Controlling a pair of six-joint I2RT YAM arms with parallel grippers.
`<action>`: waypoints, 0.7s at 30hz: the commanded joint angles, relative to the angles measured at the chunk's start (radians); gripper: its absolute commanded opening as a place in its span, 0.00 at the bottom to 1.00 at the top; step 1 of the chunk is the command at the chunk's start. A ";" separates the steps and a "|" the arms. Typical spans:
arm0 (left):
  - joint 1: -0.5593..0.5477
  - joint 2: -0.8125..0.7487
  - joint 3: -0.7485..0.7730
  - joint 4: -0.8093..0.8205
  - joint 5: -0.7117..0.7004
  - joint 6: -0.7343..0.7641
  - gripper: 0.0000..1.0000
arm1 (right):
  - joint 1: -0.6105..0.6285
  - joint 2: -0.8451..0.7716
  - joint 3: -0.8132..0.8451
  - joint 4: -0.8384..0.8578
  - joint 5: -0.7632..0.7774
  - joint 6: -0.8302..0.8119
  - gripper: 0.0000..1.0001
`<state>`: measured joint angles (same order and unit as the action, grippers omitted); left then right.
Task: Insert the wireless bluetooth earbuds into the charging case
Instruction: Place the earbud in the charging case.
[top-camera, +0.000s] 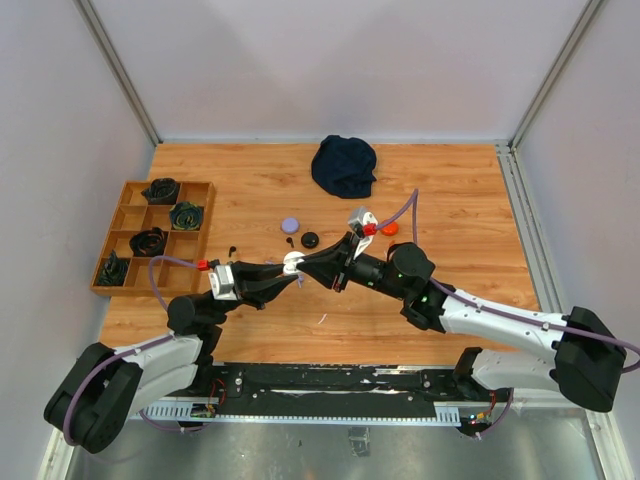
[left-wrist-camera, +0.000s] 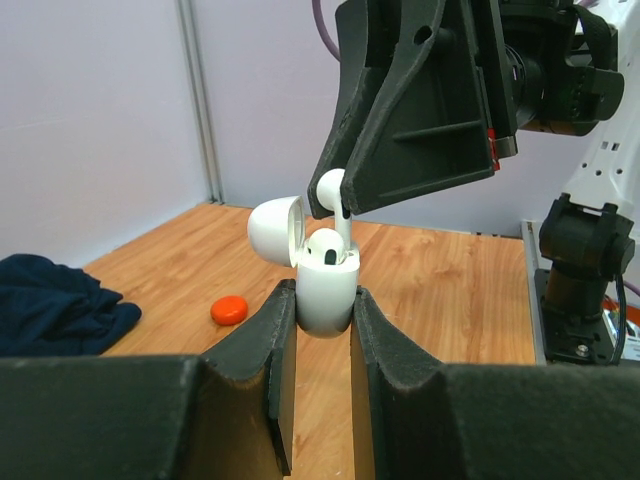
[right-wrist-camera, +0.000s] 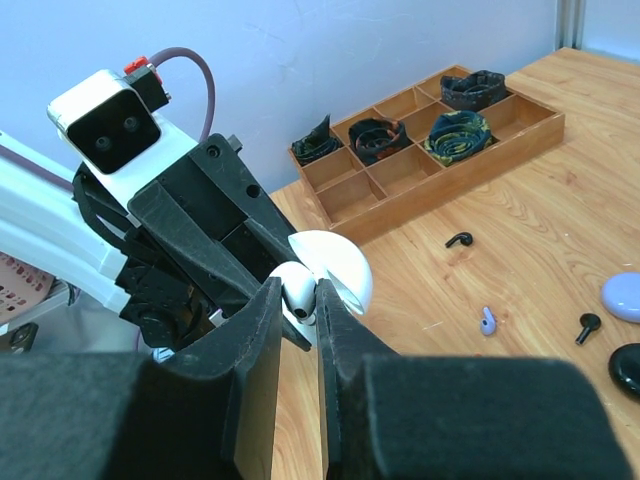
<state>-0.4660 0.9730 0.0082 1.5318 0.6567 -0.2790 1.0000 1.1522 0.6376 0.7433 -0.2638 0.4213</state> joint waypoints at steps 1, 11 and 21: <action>0.009 -0.010 -0.074 0.249 -0.010 -0.003 0.00 | 0.017 0.016 0.010 0.058 -0.042 0.039 0.17; 0.008 -0.022 -0.074 0.249 -0.012 -0.008 0.00 | 0.017 0.002 -0.021 0.049 0.019 0.019 0.20; 0.008 -0.031 -0.076 0.248 -0.014 -0.010 0.00 | 0.017 -0.020 -0.027 0.017 0.043 -0.007 0.29</action>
<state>-0.4660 0.9531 0.0082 1.5314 0.6540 -0.2901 1.0008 1.1553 0.6212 0.7612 -0.2413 0.4412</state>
